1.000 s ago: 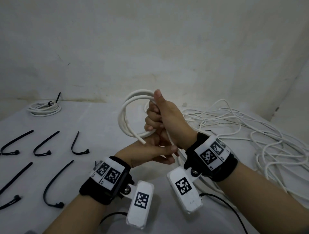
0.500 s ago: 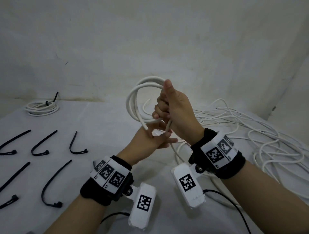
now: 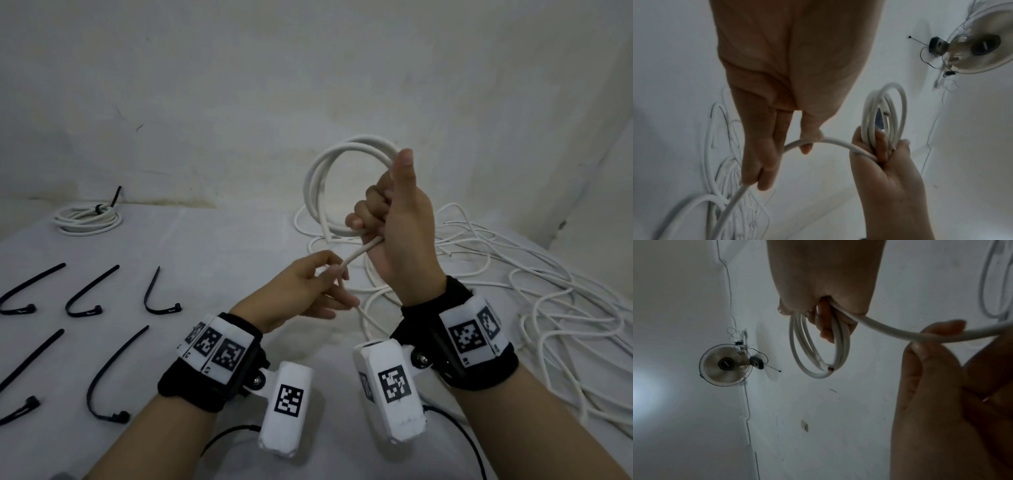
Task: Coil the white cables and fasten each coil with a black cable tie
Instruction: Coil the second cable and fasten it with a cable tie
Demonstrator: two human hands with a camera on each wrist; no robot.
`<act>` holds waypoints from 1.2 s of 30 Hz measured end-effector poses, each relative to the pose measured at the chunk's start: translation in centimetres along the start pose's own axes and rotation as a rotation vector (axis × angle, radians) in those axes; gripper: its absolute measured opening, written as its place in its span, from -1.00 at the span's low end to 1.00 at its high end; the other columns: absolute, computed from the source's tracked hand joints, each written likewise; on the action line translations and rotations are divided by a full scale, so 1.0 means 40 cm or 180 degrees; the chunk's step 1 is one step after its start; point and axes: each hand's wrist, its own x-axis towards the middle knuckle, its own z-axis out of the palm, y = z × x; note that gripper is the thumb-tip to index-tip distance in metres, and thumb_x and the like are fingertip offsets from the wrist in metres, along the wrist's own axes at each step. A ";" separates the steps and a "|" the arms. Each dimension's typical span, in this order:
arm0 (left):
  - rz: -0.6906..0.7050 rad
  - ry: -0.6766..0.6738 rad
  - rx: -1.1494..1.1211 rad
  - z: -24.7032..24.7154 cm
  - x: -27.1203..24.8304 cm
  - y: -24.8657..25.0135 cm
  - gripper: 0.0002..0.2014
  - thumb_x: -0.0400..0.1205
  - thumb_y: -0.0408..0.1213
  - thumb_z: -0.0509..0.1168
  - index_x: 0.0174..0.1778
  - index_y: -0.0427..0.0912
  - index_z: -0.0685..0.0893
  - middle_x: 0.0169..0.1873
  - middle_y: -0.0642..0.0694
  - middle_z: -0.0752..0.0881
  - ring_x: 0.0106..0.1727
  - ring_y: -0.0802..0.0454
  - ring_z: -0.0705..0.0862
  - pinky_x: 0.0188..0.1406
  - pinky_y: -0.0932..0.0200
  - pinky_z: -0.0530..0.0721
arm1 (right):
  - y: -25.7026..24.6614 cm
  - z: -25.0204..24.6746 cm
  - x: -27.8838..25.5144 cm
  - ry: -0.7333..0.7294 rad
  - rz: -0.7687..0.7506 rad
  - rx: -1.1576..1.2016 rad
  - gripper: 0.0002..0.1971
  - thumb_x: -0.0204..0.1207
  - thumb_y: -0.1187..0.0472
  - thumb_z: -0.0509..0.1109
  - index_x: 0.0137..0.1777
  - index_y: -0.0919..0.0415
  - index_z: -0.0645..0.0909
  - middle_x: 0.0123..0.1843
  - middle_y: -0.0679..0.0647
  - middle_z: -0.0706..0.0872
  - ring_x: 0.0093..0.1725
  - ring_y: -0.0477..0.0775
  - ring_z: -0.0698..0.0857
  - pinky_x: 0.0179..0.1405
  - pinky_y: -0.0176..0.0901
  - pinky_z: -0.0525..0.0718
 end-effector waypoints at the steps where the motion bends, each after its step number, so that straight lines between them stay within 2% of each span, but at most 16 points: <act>1: 0.0057 0.0119 -0.0144 -0.001 0.001 0.002 -0.72 0.74 -0.02 0.03 -0.07 -0.12 0.51 -0.03 -0.22 0.82 0.05 -0.04 0.79 -0.21 0.28 0.71 | -0.005 0.000 -0.003 0.0018 -0.0081 -0.0017 -0.54 0.69 -0.06 0.11 -0.45 0.09 0.22 -0.61 -0.09 0.13 -0.64 -0.09 0.14 -0.57 -0.24 0.39; 3: 0.0218 0.0377 -0.0409 0.002 0.005 0.004 -0.70 0.72 0.00 0.05 -0.07 -0.13 0.55 -0.02 -0.20 0.82 0.05 0.01 0.79 -0.18 0.26 0.74 | -0.010 -0.002 -0.016 -0.0029 -0.0280 -0.0148 -0.54 0.68 -0.07 0.11 -0.44 0.09 0.24 -0.61 -0.10 0.16 -0.64 -0.09 0.16 -0.56 -0.23 0.40; 6: 0.0368 0.0786 -0.0707 0.017 0.012 0.004 -0.78 0.70 -0.11 0.16 -0.05 -0.17 0.60 -0.09 -0.20 0.83 -0.03 0.01 0.81 -0.22 0.27 0.73 | -0.004 0.005 -0.044 -0.0193 -0.0534 -0.0344 -0.56 0.57 -0.14 0.19 -0.43 0.11 0.27 -0.62 -0.13 0.23 -0.66 -0.10 0.23 -0.56 -0.22 0.41; 9: 0.0213 0.1054 -0.1201 0.024 0.032 -0.003 -0.78 0.68 -0.32 0.24 0.15 -0.36 0.64 -0.12 -0.27 0.81 -0.12 -0.02 0.82 -0.33 0.35 0.67 | 0.010 0.013 -0.058 -0.0155 -0.0627 -0.0387 -0.56 0.51 -0.17 0.22 -0.44 0.13 0.28 -0.64 -0.14 0.25 -0.67 -0.11 0.24 -0.58 -0.23 0.40; 11: 0.0068 0.1091 -0.1665 0.022 0.040 -0.005 -0.74 0.63 -0.37 0.29 0.18 -0.45 0.63 -0.06 -0.31 0.80 -0.12 -0.04 0.81 -0.39 0.39 0.66 | 0.015 0.012 -0.058 0.0006 -0.0616 -0.0309 -0.55 0.49 -0.16 0.23 -0.45 0.12 0.27 -0.64 -0.12 0.23 -0.66 -0.10 0.22 -0.58 -0.24 0.40; 13: -0.0061 0.1036 -0.1980 0.013 0.042 -0.005 -0.78 0.60 -0.39 0.32 0.10 -0.45 0.67 -0.07 -0.26 0.80 -0.14 0.03 0.81 -0.36 0.41 0.69 | 0.021 0.005 -0.051 0.0233 -0.0561 -0.0199 -0.57 0.48 -0.13 0.23 -0.46 0.12 0.23 -0.64 -0.10 0.20 -0.64 -0.08 0.19 -0.57 -0.23 0.39; 17: -0.0280 0.1022 -0.2486 -0.015 0.043 -0.010 -0.91 0.57 -0.49 0.33 -0.12 -0.42 0.73 -0.22 -0.20 0.82 -0.22 0.11 0.81 -0.11 0.34 0.75 | 0.055 -0.022 -0.030 0.0700 -0.0409 -0.0047 -0.53 0.68 -0.02 0.17 -0.46 0.11 0.22 -0.64 -0.10 0.19 -0.64 -0.07 0.19 -0.56 -0.22 0.41; 19: -0.0306 0.1036 -0.2417 -0.026 0.042 -0.011 -0.89 0.60 -0.49 0.29 -0.14 -0.37 0.73 -0.30 -0.14 0.82 -0.28 0.17 0.80 -0.12 0.37 0.72 | 0.079 -0.039 -0.024 0.0806 -0.0423 -0.0131 -0.52 0.71 0.01 0.15 -0.48 0.10 0.23 -0.64 -0.10 0.21 -0.64 -0.07 0.21 -0.55 -0.22 0.41; 21: -0.0259 0.1102 -0.2092 -0.031 0.043 -0.013 -0.88 0.62 -0.46 0.27 -0.06 -0.30 0.72 -0.37 -0.04 0.80 -0.34 0.25 0.75 -0.21 0.44 0.71 | 0.101 -0.052 -0.022 0.0820 -0.0373 -0.0181 -0.51 0.71 0.01 0.15 -0.48 0.10 0.23 -0.65 -0.11 0.21 -0.65 -0.08 0.21 -0.56 -0.22 0.39; 24: -0.0193 0.1244 -0.1804 -0.036 0.046 -0.022 -0.84 0.63 -0.48 0.27 0.06 -0.28 0.70 -0.34 0.00 0.77 -0.34 0.26 0.72 -0.24 0.44 0.69 | 0.124 -0.067 -0.022 0.0755 -0.0174 -0.0145 -0.52 0.69 0.00 0.15 -0.47 0.10 0.20 -0.64 -0.12 0.19 -0.65 -0.10 0.18 -0.58 -0.24 0.38; 26: -0.0131 0.1217 -0.1652 -0.041 0.045 -0.025 -0.83 0.62 -0.51 0.25 0.07 -0.31 0.69 -0.26 -0.05 0.78 -0.22 0.16 0.73 -0.14 0.37 0.71 | 0.135 -0.075 -0.023 0.0712 -0.0059 -0.0200 -0.52 0.69 -0.01 0.15 -0.47 0.10 0.20 -0.64 -0.12 0.18 -0.66 -0.10 0.17 -0.58 -0.24 0.38; 28: 0.0012 0.1183 -0.1397 -0.045 0.043 -0.025 -0.82 0.61 -0.58 0.24 0.04 -0.32 0.68 -0.17 -0.10 0.81 -0.08 0.03 0.74 0.05 0.20 0.72 | 0.144 -0.081 -0.027 0.0705 0.0078 -0.0194 -0.52 0.69 -0.02 0.16 -0.47 0.09 0.21 -0.64 -0.11 0.17 -0.65 -0.09 0.16 -0.59 -0.25 0.37; 30: 0.0131 0.1281 -0.1253 -0.045 0.040 -0.019 -0.81 0.62 -0.60 0.21 0.04 -0.34 0.66 -0.13 -0.14 0.81 -0.04 -0.02 0.76 0.06 0.09 0.74 | 0.151 -0.085 -0.032 0.0727 0.0263 -0.0132 -0.53 0.68 -0.04 0.17 -0.45 0.10 0.23 -0.64 -0.09 0.17 -0.65 -0.09 0.15 -0.62 -0.26 0.36; 33: 0.0250 0.1248 -0.1388 -0.044 0.041 -0.019 -0.77 0.75 -0.40 0.07 0.07 -0.37 0.64 -0.17 -0.12 0.82 -0.11 0.05 0.80 -0.11 0.14 0.78 | 0.159 -0.086 -0.038 0.0735 0.0428 -0.0150 -0.52 0.67 -0.07 0.18 -0.47 0.10 0.24 -0.64 -0.08 0.17 -0.66 -0.10 0.16 -0.65 -0.27 0.36; 36: 0.0328 0.1083 -0.1557 -0.047 0.037 -0.020 -0.69 0.77 -0.31 0.03 0.03 -0.34 0.67 -0.18 -0.11 0.83 -0.12 0.06 0.80 -0.07 0.15 0.77 | 0.162 -0.084 -0.041 0.0755 0.0519 -0.0167 -0.50 0.69 -0.04 0.17 -0.48 0.10 0.23 -0.64 -0.08 0.16 -0.66 -0.09 0.16 -0.66 -0.28 0.36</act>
